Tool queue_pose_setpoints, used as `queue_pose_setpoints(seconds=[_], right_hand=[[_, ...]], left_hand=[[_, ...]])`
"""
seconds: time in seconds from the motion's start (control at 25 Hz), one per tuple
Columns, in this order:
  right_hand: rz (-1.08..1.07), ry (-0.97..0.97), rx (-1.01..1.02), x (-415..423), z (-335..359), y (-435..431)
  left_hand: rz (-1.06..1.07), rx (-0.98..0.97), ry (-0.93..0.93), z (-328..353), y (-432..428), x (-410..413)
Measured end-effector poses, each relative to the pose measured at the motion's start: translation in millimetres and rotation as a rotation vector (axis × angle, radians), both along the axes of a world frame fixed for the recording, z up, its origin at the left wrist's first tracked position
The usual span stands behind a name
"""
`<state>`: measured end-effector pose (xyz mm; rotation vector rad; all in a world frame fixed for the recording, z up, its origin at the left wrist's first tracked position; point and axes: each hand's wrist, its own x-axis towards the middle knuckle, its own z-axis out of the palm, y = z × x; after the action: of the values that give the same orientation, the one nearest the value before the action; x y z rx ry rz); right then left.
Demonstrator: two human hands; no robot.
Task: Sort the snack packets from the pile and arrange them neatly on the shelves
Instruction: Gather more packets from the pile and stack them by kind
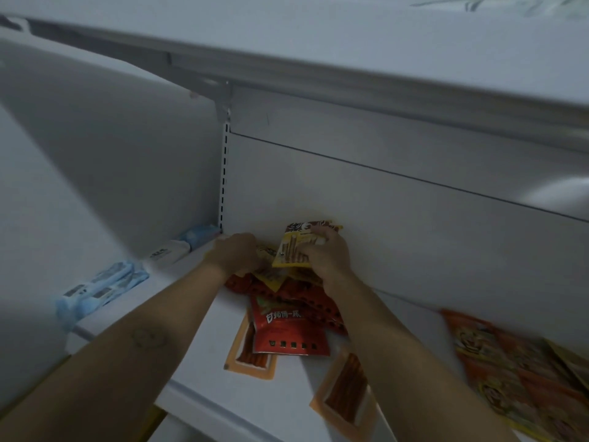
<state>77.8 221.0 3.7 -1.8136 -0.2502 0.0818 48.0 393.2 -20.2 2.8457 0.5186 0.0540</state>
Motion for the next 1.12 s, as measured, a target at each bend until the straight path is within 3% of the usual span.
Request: queue_pose_setpoints(seconds=[0.12,0.24,0.4,0.52,0.76,0.88,1.12], right_hand=[[0.006,-0.031,-0.026,2.7,-1.4,5.3],[0.020,-0.042,-0.024,4.3,1.6,11.1],[0.048,-0.060,-0.069,6.3,1.8,17.1],[0.059,-0.084,-0.096,6.7,-2.7,17.4],[0.086,-0.082,-0.060,-2.4,-8.7,17.3],[0.069,-0.087,-0.034,-2.7,-9.3,16.5],[0.082,-0.124,0.044,-12.2,-6.9,8.4]], left_hand=[[-0.022,-0.178,0.038,7.7,5.0,3.8],[0.053,-0.340,-0.113,17.9,22.3,10.5],[0.197,-0.221,-0.097,-0.9,47.9,18.7],[0.162,-0.319,-0.024,-12.3,55.6,25.5],[0.215,-0.317,-0.006,-1.2,54.1,21.2],[0.231,-0.451,-0.109,1.4,52.2,17.6],[0.296,-0.903,-0.601,9.4,46.8,3.2]])
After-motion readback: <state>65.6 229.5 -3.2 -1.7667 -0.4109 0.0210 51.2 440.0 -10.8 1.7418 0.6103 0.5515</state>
